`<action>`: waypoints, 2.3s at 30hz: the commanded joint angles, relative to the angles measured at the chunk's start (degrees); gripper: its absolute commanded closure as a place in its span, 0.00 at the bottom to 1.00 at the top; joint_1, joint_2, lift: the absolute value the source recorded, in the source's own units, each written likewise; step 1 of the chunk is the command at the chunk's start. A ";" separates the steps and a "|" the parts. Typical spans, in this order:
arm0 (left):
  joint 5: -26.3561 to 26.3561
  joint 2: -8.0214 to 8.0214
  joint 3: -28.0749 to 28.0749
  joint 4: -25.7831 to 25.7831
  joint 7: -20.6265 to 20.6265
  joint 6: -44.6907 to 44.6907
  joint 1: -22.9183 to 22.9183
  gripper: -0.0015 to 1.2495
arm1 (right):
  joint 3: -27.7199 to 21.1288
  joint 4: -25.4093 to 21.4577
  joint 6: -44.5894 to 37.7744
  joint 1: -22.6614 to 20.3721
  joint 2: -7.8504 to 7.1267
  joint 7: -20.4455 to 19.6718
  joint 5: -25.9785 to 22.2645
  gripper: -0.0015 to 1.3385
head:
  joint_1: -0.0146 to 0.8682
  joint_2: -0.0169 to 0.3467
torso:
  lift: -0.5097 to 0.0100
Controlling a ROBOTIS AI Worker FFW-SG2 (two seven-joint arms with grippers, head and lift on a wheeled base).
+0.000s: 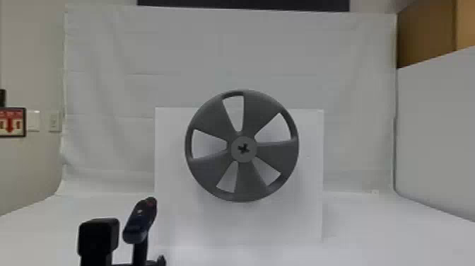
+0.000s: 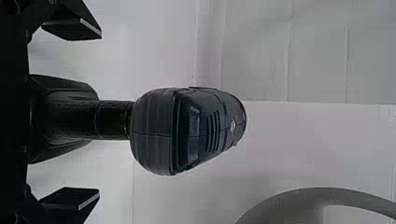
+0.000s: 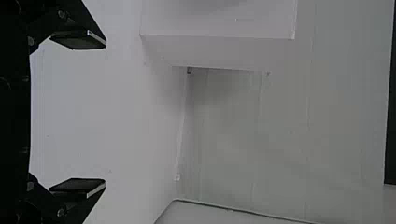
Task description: Grasp the drill and bring into the middle of wheel
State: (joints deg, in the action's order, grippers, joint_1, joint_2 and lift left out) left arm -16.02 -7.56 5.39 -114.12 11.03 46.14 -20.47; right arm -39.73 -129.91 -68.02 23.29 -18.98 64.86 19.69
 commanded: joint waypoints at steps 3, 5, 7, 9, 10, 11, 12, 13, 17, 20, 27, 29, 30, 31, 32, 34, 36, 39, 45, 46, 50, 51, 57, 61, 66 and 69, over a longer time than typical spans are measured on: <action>0.11 0.00 -1.17 0.12 -2.33 -0.18 -0.01 0.00 | -0.09 0.00 0.00 0.00 -0.01 0.00 0.00 0.18 | 0.02 0.05 | 0.20; 0.64 0.00 -1.69 0.39 -4.44 -1.06 0.17 0.00 | -0.09 0.00 0.00 0.00 0.08 0.00 0.00 0.18 | 0.02 0.05 | 0.20; 0.81 0.00 -2.22 0.65 -6.19 -2.02 0.26 0.00 | -0.18 0.00 0.00 0.00 0.08 0.00 0.00 0.18 | 0.02 0.05 | 0.20; 1.52 0.00 -2.75 1.00 -8.74 -3.08 0.43 0.00 | -0.26 0.00 0.00 0.00 0.08 0.00 0.00 0.18 | 0.02 0.05 | 0.20; 1.96 0.00 -3.28 1.18 -10.59 -3.43 0.43 0.00 | -0.35 0.00 0.00 0.00 0.08 0.00 0.00 0.18 | 0.02 0.05 | 0.20; 1.96 0.09 -3.63 1.35 -11.82 -3.60 0.43 0.00 | -0.35 0.00 0.00 0.00 0.08 0.00 0.00 0.18 | 0.02 0.05 | 0.20; 1.96 0.09 -4.07 1.53 -13.22 -3.69 0.43 0.00 | -0.35 0.00 0.00 0.00 0.08 0.00 0.00 0.18 | 0.02 0.05 | 0.20; 1.96 0.09 -4.51 1.71 -14.72 -3.69 0.43 0.00 | -0.35 0.00 0.00 0.00 0.08 0.00 0.00 0.18 | 0.02 0.05 | 0.20; 2.83 0.09 -6.62 2.23 -21.84 -3.69 0.26 0.02 | -0.44 0.00 0.00 -0.09 0.08 0.00 0.00 0.18 | 0.02 0.05 | 0.20; 4.24 0.09 -8.29 2.23 -26.14 -3.69 0.43 0.04 | -0.79 0.00 0.00 -0.27 0.08 0.00 -0.26 0.18 | 0.02 0.05 | 0.20; 6.35 0.00 -13.56 2.85 -34.76 -4.31 1.13 0.05 | -1.05 0.00 0.00 -0.44 0.08 0.00 -0.53 0.18 | 0.02 0.05 | 0.20; 7.05 0.00 -15.05 2.94 -36.52 -4.31 1.31 0.05 | -1.14 0.00 0.00 -0.44 0.08 0.00 -0.53 0.18 | 0.02 0.05 | 0.20; 7.58 0.00 -15.76 2.94 -37.39 -4.31 1.40 0.05 | -1.23 0.00 0.00 -0.44 0.08 0.00 -0.53 0.18 | 0.02 0.05 | 0.20; 8.11 0.00 -16.46 2.94 -38.36 -4.31 1.31 0.05 | -1.23 0.00 0.00 -0.44 -0.01 0.00 -0.61 0.18 | 0.02 0.05 | 0.20; 8.28 0.00 -16.81 2.94 -38.89 -4.31 1.40 0.05 | -1.32 0.00 0.00 -0.44 -0.01 0.00 -0.70 0.18 | 0.02 0.05 | 0.20; 8.72 -0.09 -18.04 2.94 -40.03 -4.31 1.40 0.05 | -1.32 0.00 0.00 -0.53 -0.01 0.00 -0.70 0.18 | 0.02 0.05 | 0.20; 8.72 -0.09 -18.75 2.94 -40.47 -4.31 1.40 0.05 | -1.41 0.00 0.00 -0.62 -0.09 0.00 -0.79 0.18 | 0.02 0.05 | 0.20; 8.90 -0.44 -19.71 2.94 -40.47 -4.40 1.22 0.05 | -1.41 0.00 0.00 -0.62 -0.09 0.00 -0.79 0.18 | 0.02 0.05 | 0.20; 9.16 -0.97 -21.03 2.94 -38.63 -5.27 0.34 0.06 | -1.41 0.00 0.00 -0.62 -0.09 0.00 -0.79 0.18 | 0.02 0.05 | 0.20; 9.07 -0.97 -21.21 2.94 -37.75 -5.36 0.26 0.06 | -1.41 0.00 0.00 -0.71 -0.18 0.00 -0.79 0.18 | 0.02 0.05 | 0.20; 6.97 -0.88 -21.29 2.76 -31.68 -6.42 0.26 0.07 | -1.49 0.00 0.00 -0.79 -0.18 0.00 -0.79 0.18 | 0.02 0.05 | 0.20; 6.53 -0.88 -21.29 2.58 -30.63 -6.68 0.17 0.07 | -1.49 0.00 0.00 -0.79 -0.18 0.00 -0.79 0.18 | 0.02 0.05 | 0.20; 6.97 -0.79 -19.80 0.56 -24.04 -6.24 -0.62 0.07 | -1.41 0.00 0.00 -0.79 -0.27 0.00 -0.79 0.18 | 0.02 0.05 | 0.20; 6.88 -0.62 -18.39 -0.67 -18.85 -6.15 -0.80 0.07 | -1.41 0.00 0.00 -0.88 -0.27 0.00 -0.79 0.18 | 0.02 0.05 | 0.20; 6.88 0.09 -17.16 -1.81 -14.54 -6.24 -0.80 0.07 | -1.58 0.00 0.00 -0.97 -0.18 0.00 -0.79 0.18 | 0.02 0.05 | 0.20; 7.23 -0.09 -16.72 -1.81 -15.25 -6.15 -1.15 0.07 | -1.76 0.00 0.00 -0.97 -0.18 0.00 -0.79 0.18 | 0.02 0.05 | 0.20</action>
State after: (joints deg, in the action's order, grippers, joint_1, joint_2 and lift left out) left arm -9.13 -7.67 -11.91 -115.73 -3.52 39.96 -21.23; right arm -41.26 -129.90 -68.03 22.33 -19.24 64.86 18.89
